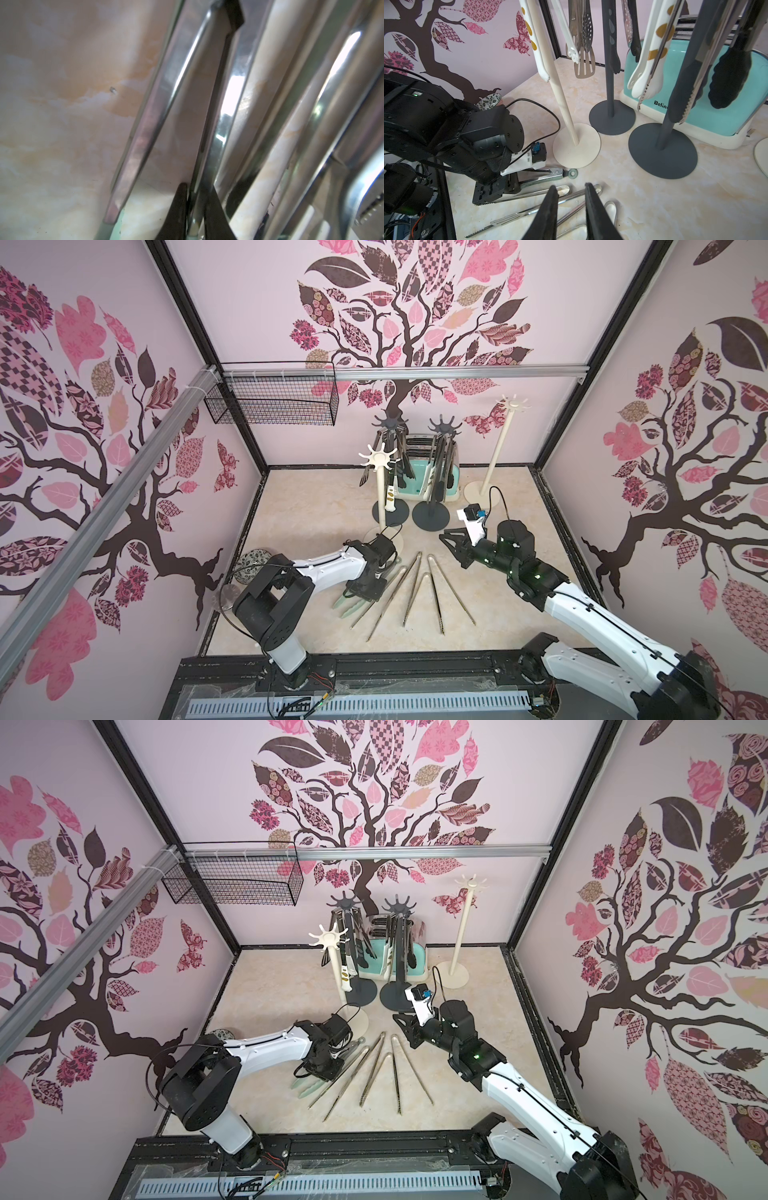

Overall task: Hang food tongs on kitchen utensil racks
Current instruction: Pick up the food tongs from the center of the board.

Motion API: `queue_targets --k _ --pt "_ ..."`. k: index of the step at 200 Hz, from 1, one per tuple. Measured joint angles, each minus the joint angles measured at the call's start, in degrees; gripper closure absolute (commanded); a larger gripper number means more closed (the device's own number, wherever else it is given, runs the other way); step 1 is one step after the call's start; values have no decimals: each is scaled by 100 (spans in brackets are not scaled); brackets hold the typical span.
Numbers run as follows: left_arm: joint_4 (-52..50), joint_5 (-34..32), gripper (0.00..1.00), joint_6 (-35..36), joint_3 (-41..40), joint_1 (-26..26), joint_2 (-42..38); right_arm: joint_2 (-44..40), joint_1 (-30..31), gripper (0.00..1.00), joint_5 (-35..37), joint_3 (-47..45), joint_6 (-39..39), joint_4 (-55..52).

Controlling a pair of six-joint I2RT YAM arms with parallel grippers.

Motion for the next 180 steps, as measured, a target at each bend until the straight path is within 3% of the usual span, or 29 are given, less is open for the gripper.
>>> queue_targets --k 135,180 --pt "66 -144 100 -107 9 -413 -52 -221 0 74 59 -2 0 -52" --pt "103 -136 100 -155 7 -487 -533 -302 0 74 92 -7 2 -52"
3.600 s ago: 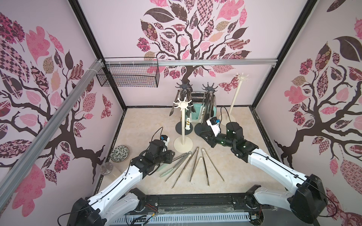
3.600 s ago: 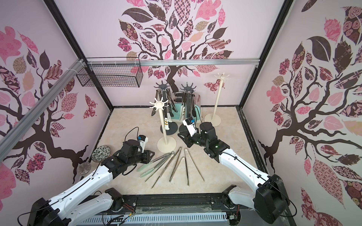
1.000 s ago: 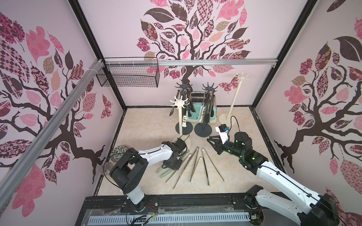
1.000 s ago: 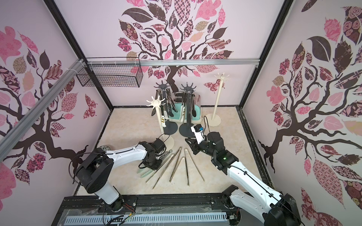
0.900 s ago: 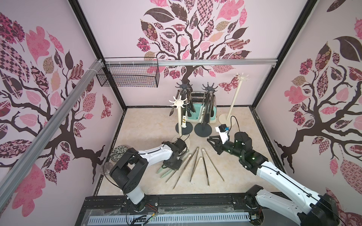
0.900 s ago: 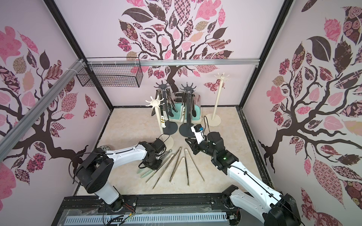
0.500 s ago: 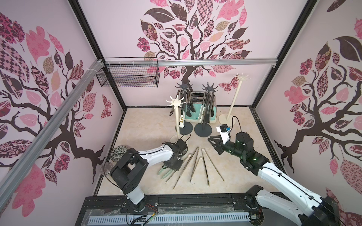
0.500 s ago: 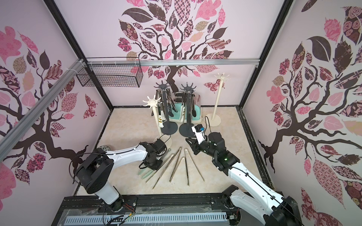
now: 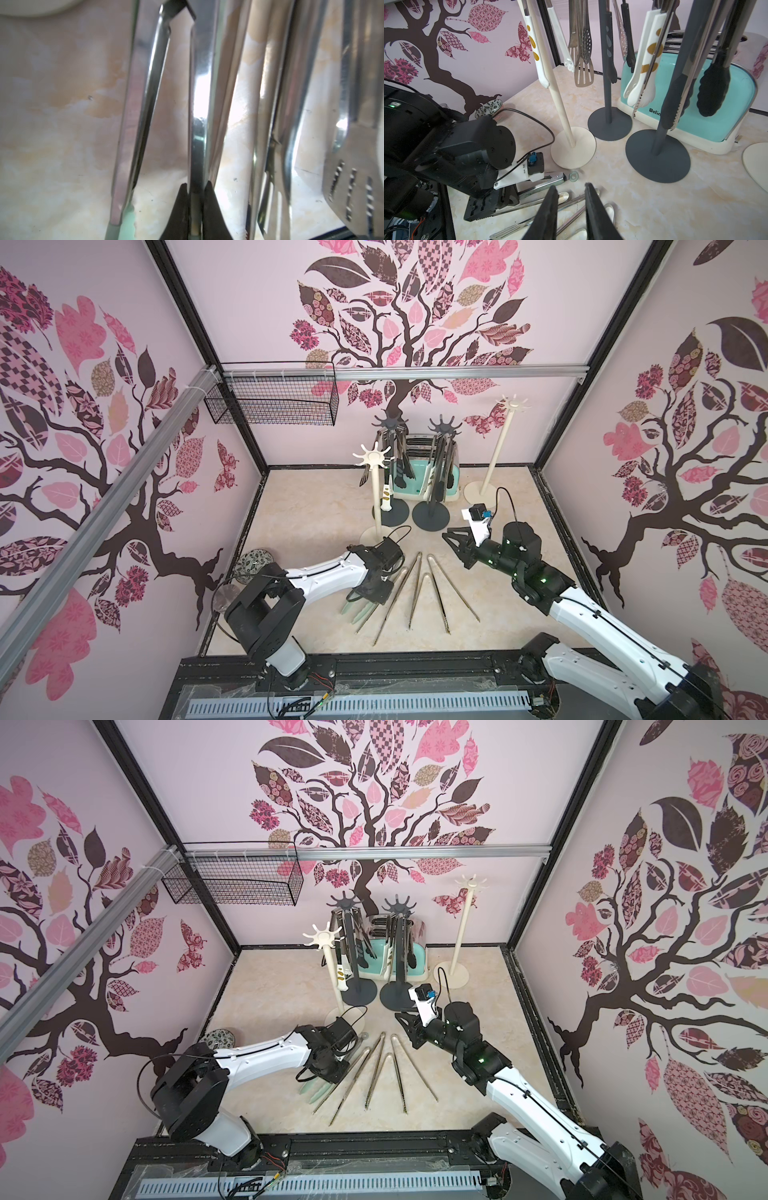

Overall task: Hang food tongs on kitchen utensil racks
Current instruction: Pick up the food tongs from the center of the board.

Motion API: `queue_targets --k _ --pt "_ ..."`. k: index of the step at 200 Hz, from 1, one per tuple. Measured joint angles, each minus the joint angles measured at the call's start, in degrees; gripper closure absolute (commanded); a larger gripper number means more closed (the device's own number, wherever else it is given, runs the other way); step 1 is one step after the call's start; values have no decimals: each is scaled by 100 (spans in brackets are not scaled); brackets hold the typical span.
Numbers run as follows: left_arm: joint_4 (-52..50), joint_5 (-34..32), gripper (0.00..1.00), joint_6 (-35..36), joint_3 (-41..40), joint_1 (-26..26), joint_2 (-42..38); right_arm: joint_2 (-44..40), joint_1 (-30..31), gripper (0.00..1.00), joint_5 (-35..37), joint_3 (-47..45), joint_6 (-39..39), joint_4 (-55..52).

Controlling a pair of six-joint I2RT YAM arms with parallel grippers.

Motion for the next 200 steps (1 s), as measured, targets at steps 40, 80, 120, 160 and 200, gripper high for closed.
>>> queue_targets --k 40,80,120,160,200 --pt "-11 -142 100 -63 7 -4 -367 -63 0 74 17 -105 0 -39" --pt "-116 -264 100 -103 11 -4 -704 -160 0 74 59 -105 0 -61" --pt "-212 -372 100 -90 11 -4 -1440 -192 -2 74 94 -103 0 -87" --pt "-166 -496 100 -50 -7 -4 -2138 -157 -4 74 116 -103 0 -133" --pt "151 -518 100 39 -258 -4 -2968 -111 -13 74 116 -103 0 -188"
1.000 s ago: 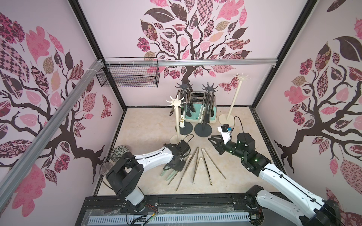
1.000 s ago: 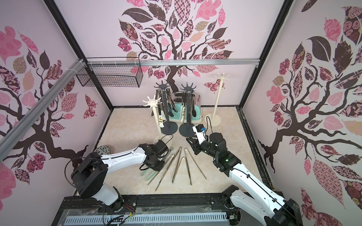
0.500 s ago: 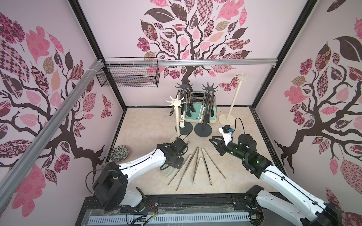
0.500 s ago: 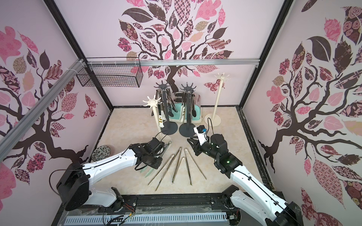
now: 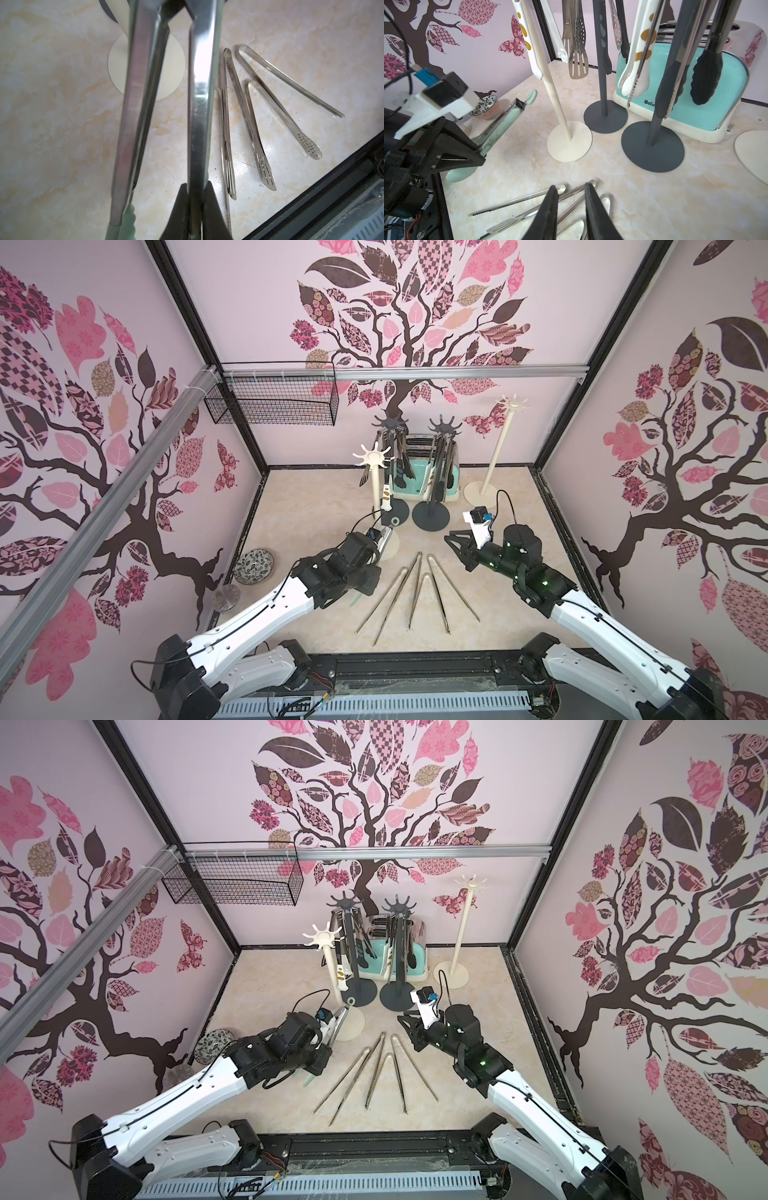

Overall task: Hang food tongs on kitchen utensil racks
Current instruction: Pick up the food tongs from the center of the board, then hang the food tongs on the rack.

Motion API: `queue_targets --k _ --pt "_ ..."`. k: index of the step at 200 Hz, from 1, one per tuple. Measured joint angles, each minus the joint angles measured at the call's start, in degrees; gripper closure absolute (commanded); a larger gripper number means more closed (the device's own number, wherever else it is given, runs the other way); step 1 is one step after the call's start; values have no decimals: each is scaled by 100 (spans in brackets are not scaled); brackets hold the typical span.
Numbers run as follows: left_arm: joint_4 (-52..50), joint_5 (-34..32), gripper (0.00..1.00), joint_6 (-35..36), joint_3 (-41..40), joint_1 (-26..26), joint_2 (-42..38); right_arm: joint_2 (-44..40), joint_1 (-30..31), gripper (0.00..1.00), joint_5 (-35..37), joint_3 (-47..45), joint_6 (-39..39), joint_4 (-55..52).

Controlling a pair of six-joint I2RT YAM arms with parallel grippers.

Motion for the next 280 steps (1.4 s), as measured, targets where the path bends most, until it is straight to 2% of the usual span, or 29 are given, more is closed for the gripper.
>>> queue_targets --k 58,120,177,197,234,280 --pt "632 136 100 160 -411 0 -1147 -33 -7 74 46 2 0 -136" --pt "931 -232 100 151 -415 0 -1600 -74 -33 74 105 46 -2 -205" --pt "981 -815 100 13 48 33 -1596 -2 -37 74 105 46 -17 -247" --pt "1010 -769 100 -2 293 181 -1482 0 -37 74 103 46 -28 -249" --pt "988 -518 100 -9 529 765 -1294 0 -37 74 103 46 -46 -286" --pt "837 -485 100 83 846 874 -1069 0 -50 74 103 46 -46 -323"
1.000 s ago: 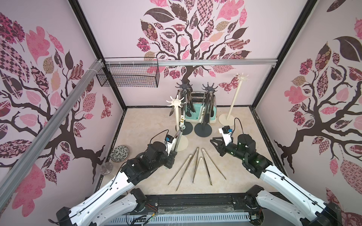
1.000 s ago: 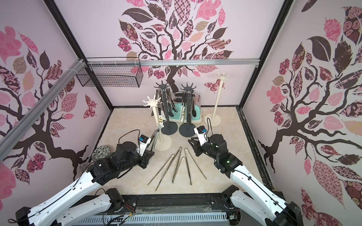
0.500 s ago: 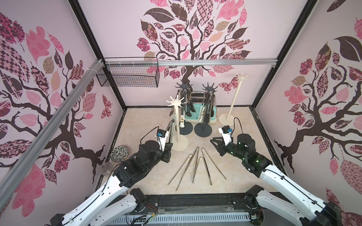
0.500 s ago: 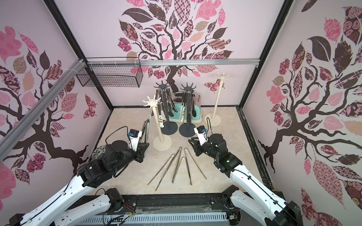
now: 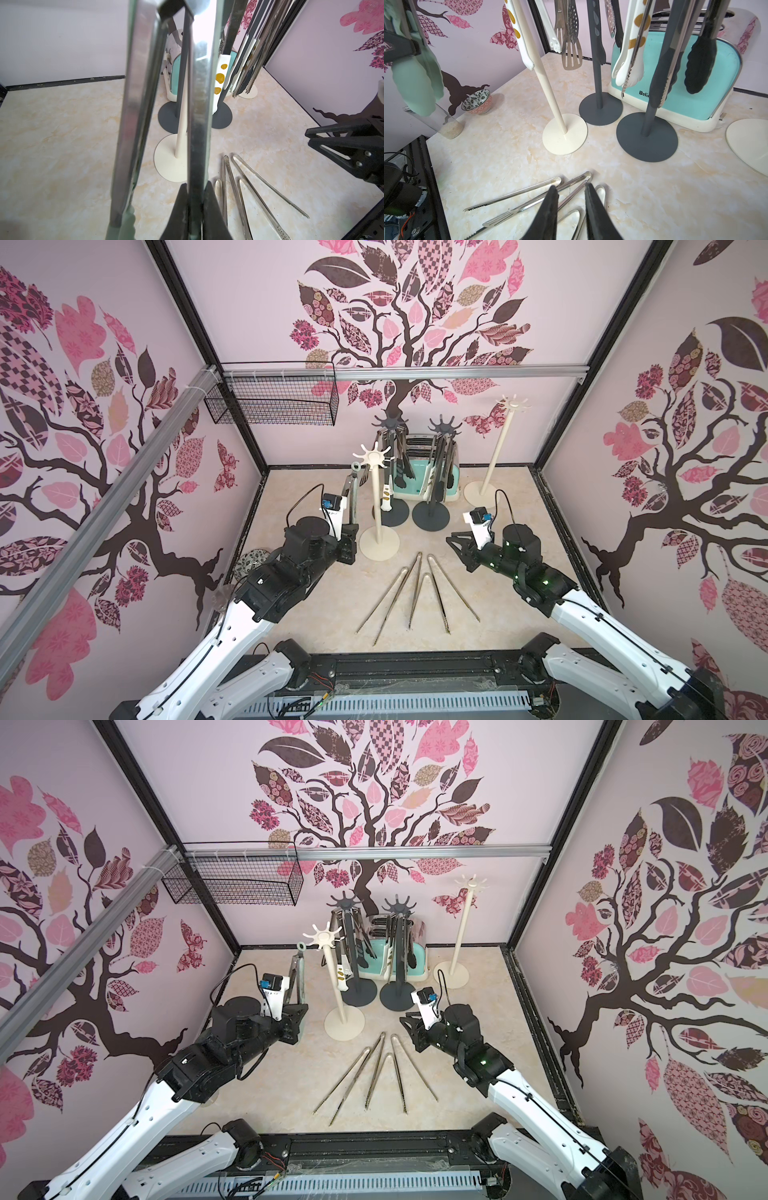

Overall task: Hang food tongs on kitchen utensil racks
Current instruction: Hang the food tongs on the rack.

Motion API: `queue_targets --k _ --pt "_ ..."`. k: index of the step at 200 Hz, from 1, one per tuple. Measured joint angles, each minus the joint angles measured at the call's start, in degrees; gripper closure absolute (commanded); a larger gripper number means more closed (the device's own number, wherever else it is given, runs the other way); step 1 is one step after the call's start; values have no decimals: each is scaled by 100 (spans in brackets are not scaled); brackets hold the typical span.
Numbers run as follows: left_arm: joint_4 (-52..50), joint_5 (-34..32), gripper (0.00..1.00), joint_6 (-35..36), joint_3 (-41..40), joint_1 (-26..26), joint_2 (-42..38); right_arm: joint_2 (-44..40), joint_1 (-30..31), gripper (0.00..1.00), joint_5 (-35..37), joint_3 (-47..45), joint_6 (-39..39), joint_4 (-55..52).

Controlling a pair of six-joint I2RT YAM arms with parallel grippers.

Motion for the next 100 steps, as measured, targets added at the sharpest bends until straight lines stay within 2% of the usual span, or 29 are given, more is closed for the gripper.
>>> queue_targets --k 70,100 --pt "-11 129 100 81 20 142 157 0 -20 74 2 0 -2 -61" --pt "-39 391 100 79 20 431 116 0 -20 74 0 0 -2 -61"
